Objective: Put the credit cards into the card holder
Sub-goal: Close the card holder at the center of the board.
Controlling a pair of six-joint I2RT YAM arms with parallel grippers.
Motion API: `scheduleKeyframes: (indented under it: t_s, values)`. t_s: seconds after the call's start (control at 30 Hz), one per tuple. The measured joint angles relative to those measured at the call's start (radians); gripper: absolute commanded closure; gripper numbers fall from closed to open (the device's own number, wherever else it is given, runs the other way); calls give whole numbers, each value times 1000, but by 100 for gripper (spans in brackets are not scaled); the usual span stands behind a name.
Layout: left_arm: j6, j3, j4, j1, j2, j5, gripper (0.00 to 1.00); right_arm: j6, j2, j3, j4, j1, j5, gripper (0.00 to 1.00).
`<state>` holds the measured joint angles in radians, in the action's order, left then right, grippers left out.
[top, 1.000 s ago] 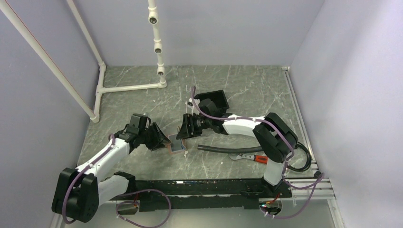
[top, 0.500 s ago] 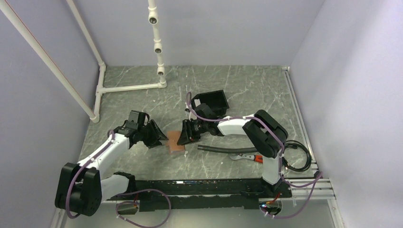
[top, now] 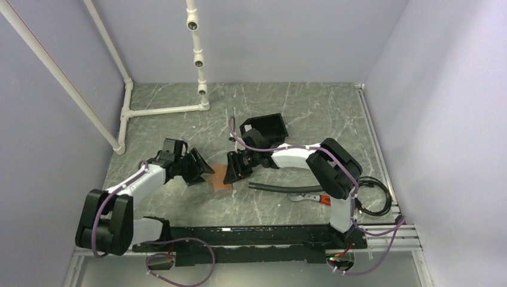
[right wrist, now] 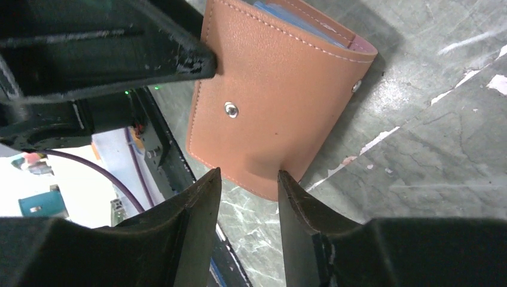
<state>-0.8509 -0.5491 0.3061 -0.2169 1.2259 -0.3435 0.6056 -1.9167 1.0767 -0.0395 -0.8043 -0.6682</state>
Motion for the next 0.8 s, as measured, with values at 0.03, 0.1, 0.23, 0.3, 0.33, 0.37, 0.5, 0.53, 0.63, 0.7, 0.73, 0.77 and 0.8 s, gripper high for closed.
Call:
scheduleKeyframes:
  t_s: [0.03, 0.1, 0.23, 0.3, 0.33, 0.37, 0.5, 0.53, 0.63, 0.7, 0.73, 0.77, 0.8]
  values:
    - [0, 1, -14, 5, 17, -5, 38, -14, 0, 5, 18, -3, 7, 53]
    - [-3, 14, -63, 12, 47, -20, 39, -53, 0, 15, 63, -6, 23, 48]
    - [-10, 40, -134, 13, 60, -60, 38, -116, 0, 35, 135, -20, 65, 37]
    - [-12, 45, -172, 13, 64, -87, 38, -143, 0, 39, 155, -23, 89, 32]
    - [-15, 49, -192, 13, 64, -103, 39, -150, 0, 40, 161, -24, 92, 30]
    - [-19, 51, -210, 13, 64, -118, 39, -159, 0, 47, 167, -25, 93, 28]
    - [-29, 52, -267, 13, 70, -180, 41, -192, 0, 63, 174, -27, 116, 26]
    - [-31, 52, -274, 13, 71, -192, 41, -197, 0, 65, 175, -27, 118, 26]
    - [-33, 52, -296, 12, 74, -240, 39, -210, 0, 68, 175, -25, 122, 26]
    - [-34, 52, -298, 12, 74, -265, 38, -212, 0, 68, 175, -20, 121, 25]
    - [-36, 54, -300, 12, 74, -274, 38, -215, 0, 68, 175, -16, 121, 25]
    - [-46, 59, -308, 12, 74, -288, 38, -220, 0, 69, 179, -13, 122, 25]
    - [-58, 70, -328, 12, 74, -303, 38, -228, 0, 73, 188, -10, 127, 24]
